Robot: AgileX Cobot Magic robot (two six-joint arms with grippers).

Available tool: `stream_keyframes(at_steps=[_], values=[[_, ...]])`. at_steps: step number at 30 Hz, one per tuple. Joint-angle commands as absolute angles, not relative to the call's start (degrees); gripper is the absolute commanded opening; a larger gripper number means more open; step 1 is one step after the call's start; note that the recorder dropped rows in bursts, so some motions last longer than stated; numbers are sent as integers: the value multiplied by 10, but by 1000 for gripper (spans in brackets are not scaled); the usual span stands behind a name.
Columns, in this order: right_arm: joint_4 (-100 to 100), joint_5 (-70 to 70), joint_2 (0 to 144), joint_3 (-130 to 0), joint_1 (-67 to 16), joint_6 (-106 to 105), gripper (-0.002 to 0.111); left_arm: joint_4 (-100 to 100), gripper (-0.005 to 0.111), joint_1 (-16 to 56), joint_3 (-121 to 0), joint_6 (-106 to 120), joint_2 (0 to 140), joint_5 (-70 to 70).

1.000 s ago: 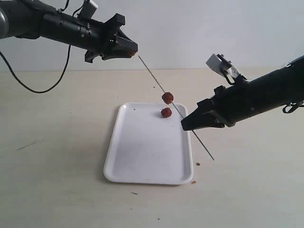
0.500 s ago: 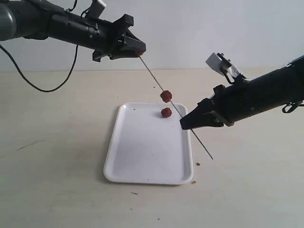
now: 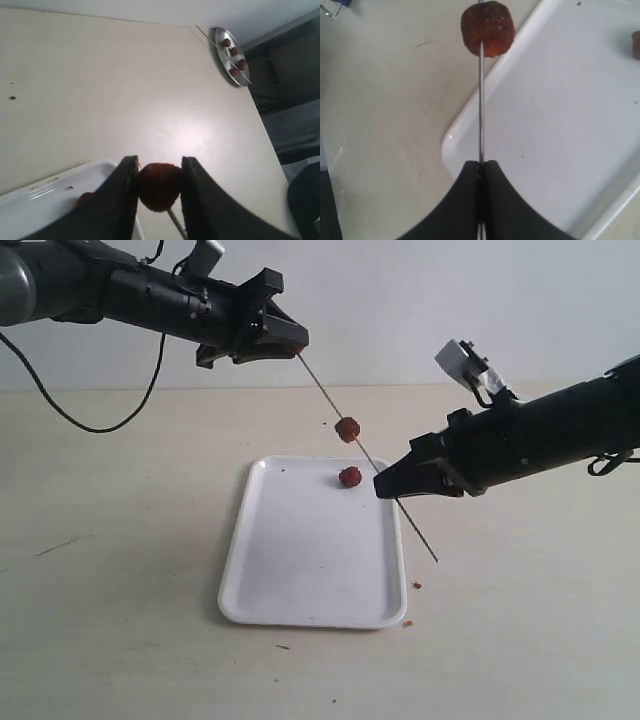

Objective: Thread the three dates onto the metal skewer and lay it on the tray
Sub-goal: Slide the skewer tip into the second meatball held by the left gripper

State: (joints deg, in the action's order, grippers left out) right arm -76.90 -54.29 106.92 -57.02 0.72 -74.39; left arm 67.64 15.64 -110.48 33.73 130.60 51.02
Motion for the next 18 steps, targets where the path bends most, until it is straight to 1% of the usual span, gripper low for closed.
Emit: stream_keyframes(at_steps=[1,6,11,13,18], values=[[-780,-540,1070,-569,7,-749,0,683,31,160,-1106,336,1305,495],[-799,-536,1070,-569,7,-746,0,683,31,160,-1106,332,1305,492],[-805,-536,1070,-569,7,-713,0,684,26,160,-1106,324,1305,473],[-806,-536,1070,-569,5,-700,0,686,27,160,-1106,321,1305,465],[-815,-532,1072,-569,-19,-689,0,700,27,160,-1106,323,1305,460]])
